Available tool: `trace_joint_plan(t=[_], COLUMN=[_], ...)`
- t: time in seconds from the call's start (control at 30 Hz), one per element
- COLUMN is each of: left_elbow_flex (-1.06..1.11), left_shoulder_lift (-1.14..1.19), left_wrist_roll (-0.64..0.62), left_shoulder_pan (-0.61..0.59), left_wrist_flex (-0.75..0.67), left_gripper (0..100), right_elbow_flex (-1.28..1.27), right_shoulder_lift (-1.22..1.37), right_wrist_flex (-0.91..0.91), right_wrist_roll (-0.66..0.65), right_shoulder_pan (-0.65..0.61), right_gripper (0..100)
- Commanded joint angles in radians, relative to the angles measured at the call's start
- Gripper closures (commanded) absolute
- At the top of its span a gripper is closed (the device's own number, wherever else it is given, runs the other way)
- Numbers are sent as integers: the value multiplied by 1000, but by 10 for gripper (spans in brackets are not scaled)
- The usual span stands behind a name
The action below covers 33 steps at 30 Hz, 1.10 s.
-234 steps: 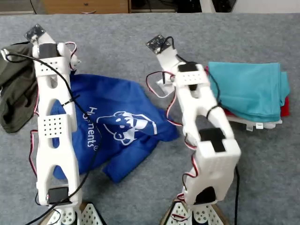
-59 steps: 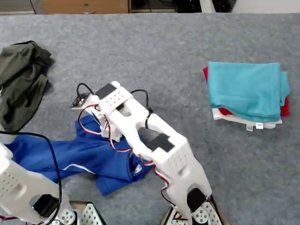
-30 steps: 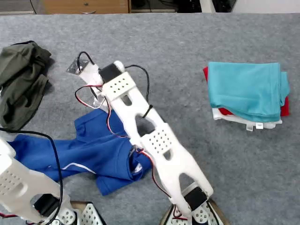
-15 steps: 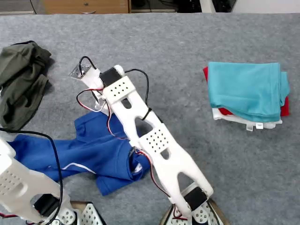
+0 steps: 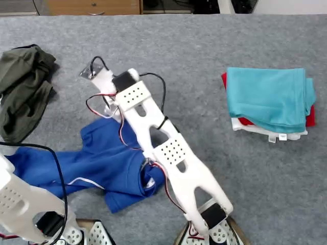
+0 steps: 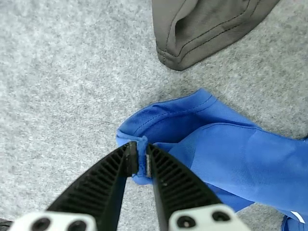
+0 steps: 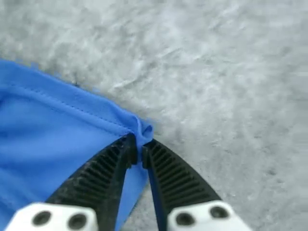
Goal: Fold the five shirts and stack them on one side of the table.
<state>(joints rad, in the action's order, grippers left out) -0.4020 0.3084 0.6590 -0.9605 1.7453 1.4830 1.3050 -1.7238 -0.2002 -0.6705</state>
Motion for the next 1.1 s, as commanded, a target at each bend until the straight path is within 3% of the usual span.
trace_joint_plan(t=[0.0,0.13,0.23,0.37,0.7,0.9,1.07], left_elbow_flex=[-8,-26,-166,-284,-459,-621,-601], left_shoulder_lift=[-61,-62,-62,-84,-515,-737,-883], left_wrist_roll=[-2,-37,-299,-411,-677,-723,-730], left_shoulder_pan=[-5,52,87,204,454,505,508], left_wrist_flex=[5,6,12,14,12,11,12], left_gripper=[981,981,981,981,981,981,981], right_elbow_flex=[124,180,140,122,120,122,120], right_shoulder_lift=[-101,-248,-421,-679,-1168,-1365,-1472], right_wrist_flex=[-32,-63,-63,-63,-58,-38,118], right_wrist_roll=[8,2,3,0,-144,-146,-147], right_shoulder_pan=[38,85,131,179,254,321,410], right_gripper=[995,995,995,996,996,996,996])
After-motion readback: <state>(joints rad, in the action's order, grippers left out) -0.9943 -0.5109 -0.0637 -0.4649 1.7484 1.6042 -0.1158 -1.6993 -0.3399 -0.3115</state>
